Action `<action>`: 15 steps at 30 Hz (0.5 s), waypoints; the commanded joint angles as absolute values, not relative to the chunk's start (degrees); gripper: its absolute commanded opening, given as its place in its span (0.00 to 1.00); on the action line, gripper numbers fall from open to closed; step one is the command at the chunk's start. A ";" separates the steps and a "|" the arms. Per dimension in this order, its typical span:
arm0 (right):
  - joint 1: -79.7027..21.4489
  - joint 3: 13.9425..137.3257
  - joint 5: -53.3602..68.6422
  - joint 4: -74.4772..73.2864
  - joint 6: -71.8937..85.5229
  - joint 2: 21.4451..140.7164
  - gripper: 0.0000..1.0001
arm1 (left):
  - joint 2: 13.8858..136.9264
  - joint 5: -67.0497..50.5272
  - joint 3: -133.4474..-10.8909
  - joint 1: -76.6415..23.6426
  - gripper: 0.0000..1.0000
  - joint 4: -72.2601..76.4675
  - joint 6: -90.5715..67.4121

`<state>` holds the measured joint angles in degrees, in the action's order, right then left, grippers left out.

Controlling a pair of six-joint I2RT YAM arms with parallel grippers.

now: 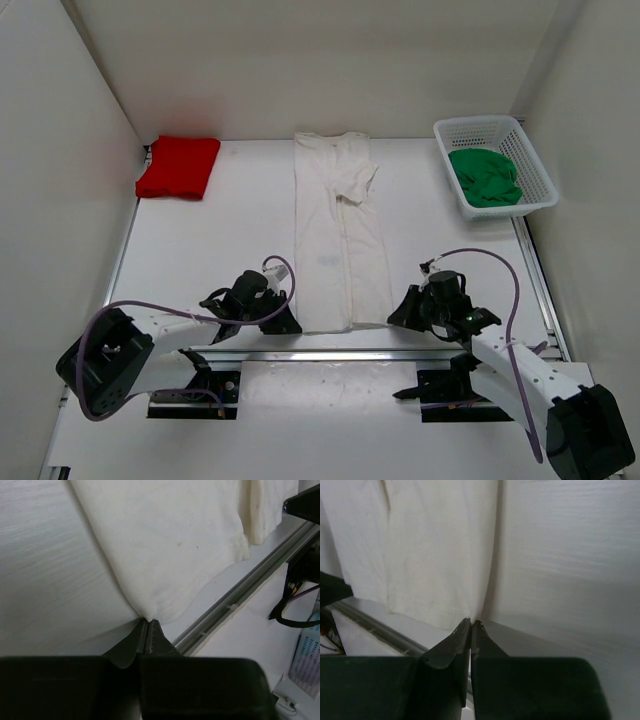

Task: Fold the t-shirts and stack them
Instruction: Grab the bottom of the folded rectangular tshirt with both arms

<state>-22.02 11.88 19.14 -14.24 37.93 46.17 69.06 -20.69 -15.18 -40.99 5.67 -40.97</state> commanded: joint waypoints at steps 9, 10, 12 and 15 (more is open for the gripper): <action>-40.26 6.85 13.36 -32.86 55.90 23.65 0.00 | 52.83 -20.12 -9.31 -37.26 0.00 -13.35 -37.87; -39.82 7.12 13.62 -32.78 55.72 23.29 0.00 | 52.13 -20.91 -9.14 -38.05 0.00 -13.27 -39.01; -37.36 8.26 14.94 -32.96 53.19 24.60 0.00 | 51.60 -22.06 -9.05 -38.84 0.00 -12.57 -40.25; -33.68 13.25 15.64 -34.01 48.10 27.93 0.00 | 50.37 -22.94 -10.89 -36.92 0.00 -15.28 -40.25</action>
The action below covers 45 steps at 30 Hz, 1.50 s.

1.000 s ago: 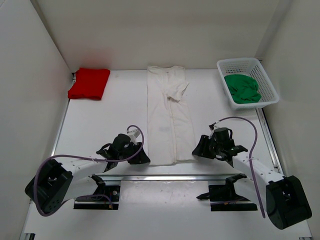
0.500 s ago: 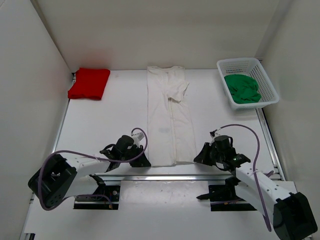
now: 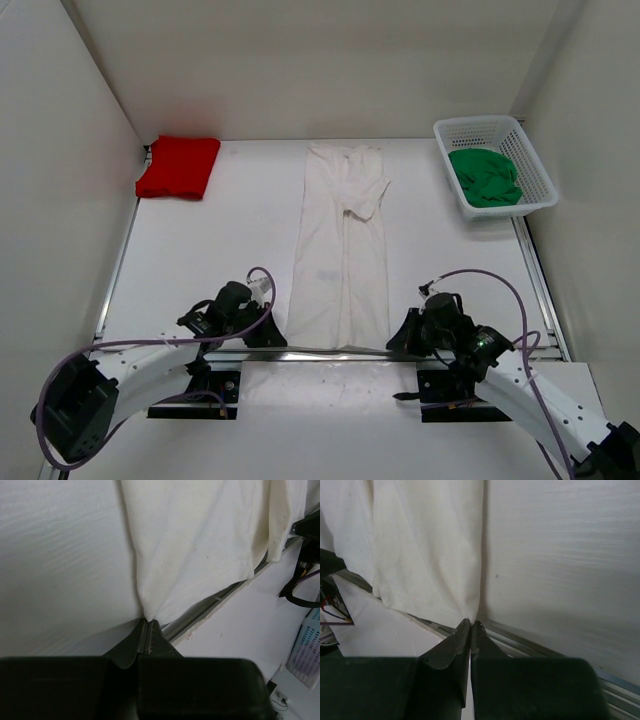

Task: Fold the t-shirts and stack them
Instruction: Grab the bottom of the folded rectangular tshirt with both arms, then fold the folded rectangular tshirt in 1/3 of the way

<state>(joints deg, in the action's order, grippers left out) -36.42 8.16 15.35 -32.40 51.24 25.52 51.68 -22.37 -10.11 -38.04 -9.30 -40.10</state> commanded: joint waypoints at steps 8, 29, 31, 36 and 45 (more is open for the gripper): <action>-21.73 28.45 17.13 -25.06 32.02 46.21 0.00 | 56.04 -23.11 -26.18 -29.89 0.00 -15.65 -38.42; -3.78 63.79 23.20 -5.71 23.82 97.98 0.00 | 105.44 -14.24 -69.34 -21.36 0.00 -5.62 -39.81; -3.43 66.96 24.17 -5.89 23.29 102.81 0.00 | 110.10 -15.11 -73.55 -21.18 0.00 -6.06 -39.90; -3.95 72.14 25.40 -4.66 23.38 109.33 0.00 | 115.48 -14.06 -76.73 -19.60 0.01 -4.05 -41.74; -5.45 74.09 21.80 -3.87 23.38 108.03 0.17 | 110.14 -13.09 -70.23 -17.49 0.24 8.33 -45.96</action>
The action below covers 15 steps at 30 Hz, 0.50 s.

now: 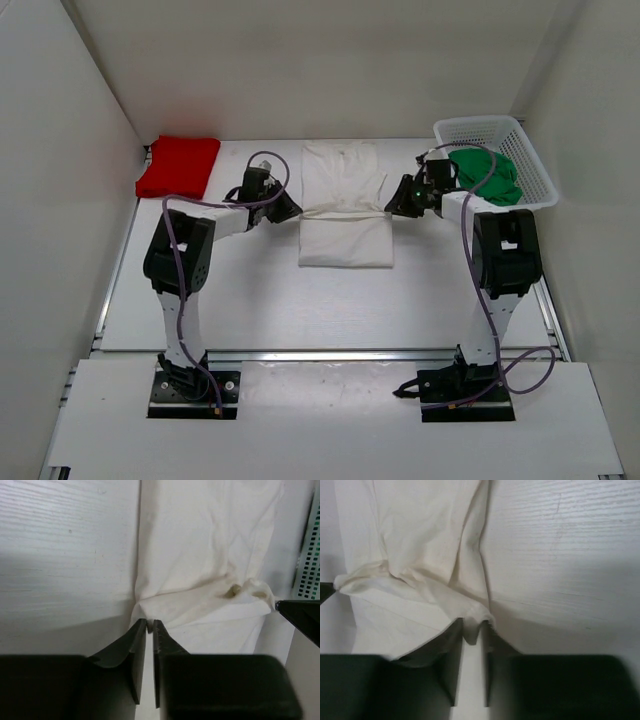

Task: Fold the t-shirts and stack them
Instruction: Fold the folded rectangular tshirt in 1/3 of the way

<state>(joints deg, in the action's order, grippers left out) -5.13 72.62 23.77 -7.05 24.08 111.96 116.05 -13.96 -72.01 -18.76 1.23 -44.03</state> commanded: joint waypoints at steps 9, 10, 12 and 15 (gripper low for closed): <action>-12.90 66.99 15.64 -3.17 21.18 97.30 0.11 | 93.54 -10.64 -52.92 -24.58 0.38 13.53 -48.87; -13.70 66.97 16.95 -2.56 21.70 97.64 0.04 | 92.56 -9.76 -50.82 -27.31 0.38 13.97 -48.69; -15.63 67.15 19.58 -1.76 21.71 99.57 0.00 | 92.29 -10.10 -47.92 -30.57 0.37 16.07 -50.00; -18.19 70.82 21.53 -3.68 20.75 103.96 0.00 | 94.73 -13.35 -45.97 -32.87 0.36 18.28 -50.62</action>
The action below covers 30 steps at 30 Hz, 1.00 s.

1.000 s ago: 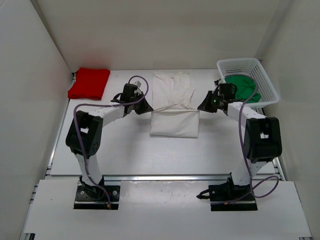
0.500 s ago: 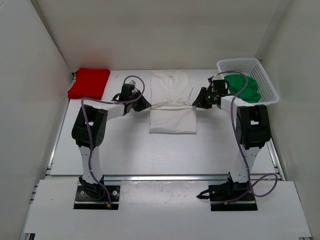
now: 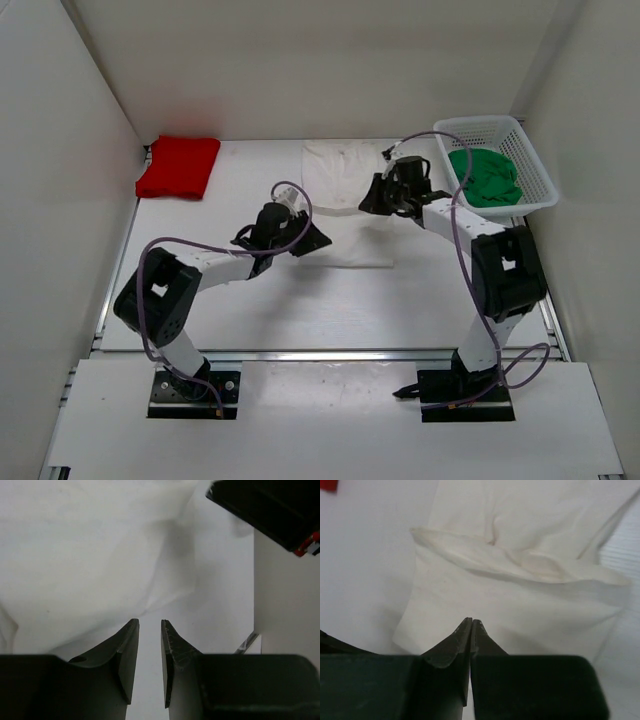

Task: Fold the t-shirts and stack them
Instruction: Fold the folded rectangular tshirt in 1/3 of the way

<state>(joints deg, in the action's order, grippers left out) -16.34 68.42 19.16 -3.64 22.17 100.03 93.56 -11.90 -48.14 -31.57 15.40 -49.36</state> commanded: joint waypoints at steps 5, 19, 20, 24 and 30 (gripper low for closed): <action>-20.30 77.07 24.43 -6.67 19.95 111.17 0.00 | 99.13 -12.30 -46.49 -31.73 0.35 19.16 -49.66; -15.56 94.30 27.42 -9.92 21.89 128.57 0.00 | 103.10 -15.56 -40.34 -30.24 0.33 24.00 -50.89; -15.12 94.13 26.99 -9.84 21.88 129.54 0.00 | 102.23 -15.82 -39.73 -29.89 0.34 24.17 -50.80; -13.54 92.72 29.52 -8.09 23.55 128.15 0.00 | 97.75 -15.30 -38.41 -28.22 0.35 23.56 -50.97; -13.36 86.96 29.36 -6.96 23.46 116.31 0.06 | 87.82 -11.35 -35.78 -27.69 0.41 20.22 -49.14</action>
<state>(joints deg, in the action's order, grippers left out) -14.09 90.08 29.30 -9.63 22.94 126.15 94.39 -13.82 -36.77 -27.92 22.04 -50.87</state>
